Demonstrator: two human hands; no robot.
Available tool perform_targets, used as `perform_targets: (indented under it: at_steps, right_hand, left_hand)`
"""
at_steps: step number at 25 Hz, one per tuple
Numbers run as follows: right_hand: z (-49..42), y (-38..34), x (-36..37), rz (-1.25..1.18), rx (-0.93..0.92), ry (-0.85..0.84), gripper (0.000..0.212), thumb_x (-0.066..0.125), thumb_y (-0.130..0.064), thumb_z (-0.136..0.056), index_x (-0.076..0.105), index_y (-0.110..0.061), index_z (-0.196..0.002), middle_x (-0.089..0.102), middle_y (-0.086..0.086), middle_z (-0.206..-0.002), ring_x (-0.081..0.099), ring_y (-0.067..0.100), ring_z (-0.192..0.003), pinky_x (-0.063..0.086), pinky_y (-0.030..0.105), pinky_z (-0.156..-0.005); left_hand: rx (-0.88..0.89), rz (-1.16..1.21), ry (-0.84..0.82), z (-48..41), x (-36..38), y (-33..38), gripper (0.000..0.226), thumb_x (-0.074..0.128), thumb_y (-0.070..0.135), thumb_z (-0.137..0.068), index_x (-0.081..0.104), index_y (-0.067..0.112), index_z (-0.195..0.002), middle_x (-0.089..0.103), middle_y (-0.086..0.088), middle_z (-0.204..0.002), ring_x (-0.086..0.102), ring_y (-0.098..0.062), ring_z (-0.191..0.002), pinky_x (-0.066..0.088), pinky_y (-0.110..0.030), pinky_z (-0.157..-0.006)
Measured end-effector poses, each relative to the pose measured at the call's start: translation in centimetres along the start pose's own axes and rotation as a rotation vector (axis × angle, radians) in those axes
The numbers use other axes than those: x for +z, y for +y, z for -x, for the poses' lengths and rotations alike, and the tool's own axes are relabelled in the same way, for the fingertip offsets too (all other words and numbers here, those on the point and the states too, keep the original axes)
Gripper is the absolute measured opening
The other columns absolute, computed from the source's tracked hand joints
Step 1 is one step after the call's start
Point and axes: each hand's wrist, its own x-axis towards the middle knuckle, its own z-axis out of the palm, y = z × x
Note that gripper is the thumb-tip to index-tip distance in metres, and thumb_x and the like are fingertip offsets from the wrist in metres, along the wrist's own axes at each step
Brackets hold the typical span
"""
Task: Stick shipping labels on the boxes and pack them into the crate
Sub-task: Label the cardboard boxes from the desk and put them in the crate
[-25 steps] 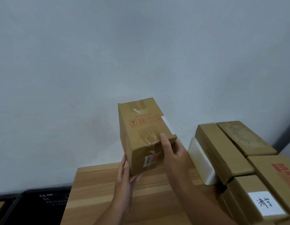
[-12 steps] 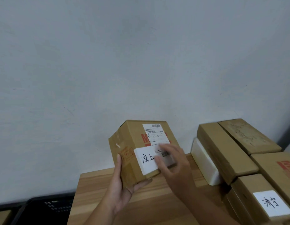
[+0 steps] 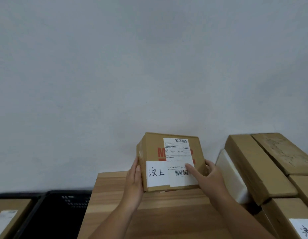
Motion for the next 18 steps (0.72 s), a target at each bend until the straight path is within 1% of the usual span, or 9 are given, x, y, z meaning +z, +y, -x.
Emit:
perform_targets:
  at_steps: [1, 3, 6, 8, 10, 13, 15, 17, 18]
  right_hand:
    - [0.3, 0.2, 0.6, -0.01, 0.001, 0.006, 0.065, 0.089, -0.049, -0.067, 0.059, -0.03, -0.121, 0.072, -0.007, -0.11, 0.073, 0.011, -0.095, 0.064, 0.03, -0.07]
    - [0.9, 0.7, 1.8, -0.019, -0.002, 0.032, 0.059, 0.088, -0.052, -0.065, 0.059, -0.033, -0.113, 0.073, -0.01, -0.103, 0.074, 0.007, -0.084, 0.061, 0.022, -0.06]
    - [2.1, 1.6, 3.4, 0.005, -0.012, 0.027, 0.055, 0.088, -0.059, -0.062, 0.068, -0.031, -0.105, 0.078, -0.008, -0.091, 0.076, 0.007, -0.078, 0.062, 0.029, -0.06]
    - [3.3, 2.4, 4.9, 0.019, -0.015, 0.018, 0.053, 0.085, -0.062, -0.063, 0.07, -0.032, -0.104, 0.078, -0.013, -0.088, 0.076, 0.007, -0.076, 0.063, 0.032, -0.059]
    - [4.6, 3.2, 6.2, 0.016, -0.017, 0.02, 0.049, 0.083, -0.062, -0.066, 0.071, -0.033, -0.104, 0.077, -0.016, -0.088, 0.075, 0.005, -0.076, 0.062, 0.031, -0.058]
    - [6.9, 3.8, 8.2, 0.013, -0.02, -0.004, 0.045, 0.079, -0.061, -0.071, 0.071, -0.035, -0.107, 0.077, -0.017, -0.091, 0.074, 0.003, -0.079, 0.062, 0.03, -0.058]
    - [8.1, 3.8, 9.5, 0.036, -0.038, -0.022, 0.042, 0.077, -0.06, -0.076, 0.07, -0.035, -0.11, 0.076, -0.021, -0.091, 0.073, -0.001, -0.079, 0.06, 0.026, -0.057]
    - [9.0, 3.9, 10.4, 0.063, -0.068, -0.04, 0.04, 0.074, -0.06, -0.079, 0.07, -0.036, -0.111, 0.075, -0.023, -0.089, 0.071, -0.005, -0.077, 0.058, 0.021, -0.056]
    - [9.3, 4.2, 10.8, 0.079, -0.081, -0.055, 0.04, 0.072, -0.062, -0.08, 0.069, -0.037, -0.111, 0.075, -0.022, -0.09, 0.071, -0.005, -0.077, 0.058, 0.022, -0.057]
  left_hand:
    - [0.032, -0.022, 0.027, 0.0, -0.3, 0.2, 0.043, 0.038, 0.045, -0.107, 0.038, 0.044, -0.15, 0.046, 0.014, -0.151, 0.045, -0.009, -0.14, 0.039, -0.041, -0.118]
    - [0.01, -0.029, 0.052, 0.3, -1.4, 0.8, 0.043, 0.037, 0.048, -0.106, 0.048, 0.039, -0.147, 0.05, 0.013, -0.145, 0.048, -0.007, -0.136, 0.04, -0.035, -0.116]
    - [-0.076, 0.039, -0.026, 1.3, -3.5, 1.4, 0.051, 0.029, 0.073, -0.095, 0.068, 0.051, -0.119, 0.072, 0.01, -0.122, 0.068, -0.005, -0.11, 0.053, -0.036, -0.094]
    - [-0.093, 0.048, -0.102, 2.2, -5.2, 1.1, 0.05, 0.041, 0.082, -0.086, 0.064, 0.054, -0.12, 0.074, 0.022, -0.114, 0.069, 0.004, -0.102, 0.055, -0.027, -0.086]
    - [-0.112, 0.068, -0.125, 3.4, -6.9, 0.2, 0.047, 0.061, 0.074, -0.082, 0.055, 0.058, -0.126, 0.07, 0.032, -0.113, 0.067, 0.012, -0.098, 0.053, -0.019, -0.079]
    - [-0.12, 0.08, -0.075, 5.2, -9.5, -1.6, 0.027, 0.06, 0.058, -0.093, 0.053, 0.078, -0.109, 0.064, 0.046, -0.106, 0.06, 0.026, -0.091, 0.042, -0.017, -0.079]
    - [-0.117, 0.075, -0.037, 6.4, -11.0, -2.1, 0.032, 0.057, 0.055, -0.097, 0.05, 0.086, -0.097, 0.057, 0.055, -0.101, 0.052, 0.035, -0.087, 0.037, -0.016, -0.078]
    - [-0.114, 0.075, 0.014, 7.8, -12.1, -2.4, 0.03, 0.058, 0.054, -0.097, 0.052, 0.083, -0.1, 0.059, 0.053, -0.107, 0.054, 0.031, -0.093, 0.04, -0.016, -0.081]
    - [-0.106, 0.087, 0.049, 8.6, -12.6, -2.8, 0.028, 0.058, 0.052, -0.097, 0.055, 0.079, -0.105, 0.063, 0.045, -0.112, 0.059, 0.024, -0.099, 0.044, -0.017, -0.084]
